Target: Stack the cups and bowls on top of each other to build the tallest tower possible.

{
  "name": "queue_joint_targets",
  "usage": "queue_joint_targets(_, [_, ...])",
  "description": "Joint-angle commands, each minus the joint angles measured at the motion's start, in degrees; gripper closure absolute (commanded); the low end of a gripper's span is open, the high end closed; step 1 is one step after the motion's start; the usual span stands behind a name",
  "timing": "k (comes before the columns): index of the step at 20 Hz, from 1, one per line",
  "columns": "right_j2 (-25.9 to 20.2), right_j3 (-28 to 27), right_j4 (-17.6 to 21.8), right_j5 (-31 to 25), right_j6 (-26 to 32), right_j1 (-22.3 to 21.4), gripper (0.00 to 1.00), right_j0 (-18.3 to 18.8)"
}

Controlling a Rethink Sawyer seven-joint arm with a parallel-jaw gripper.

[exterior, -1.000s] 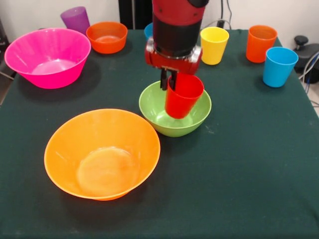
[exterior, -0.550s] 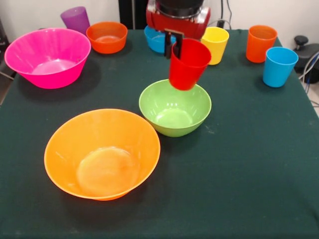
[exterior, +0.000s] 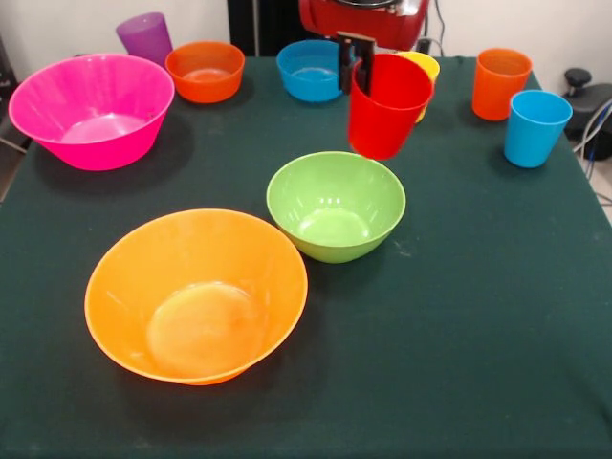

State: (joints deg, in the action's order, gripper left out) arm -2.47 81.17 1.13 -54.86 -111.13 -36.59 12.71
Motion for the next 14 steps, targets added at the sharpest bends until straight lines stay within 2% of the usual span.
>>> queue_joint_targets(1, [-5.55, 1.23, -3.4, -0.25, -8.38, 3.4, 1.0, -4.22])
queue_joint_targets(7, [-4.06, 1.5, -5.84, 2.57, -10.77, 4.51, 1.0, -6.48])
queue_joint_targets(14, [-2.44, 2.01, -7.69, 4.46, -11.07, 5.11, 1.0, -8.28])
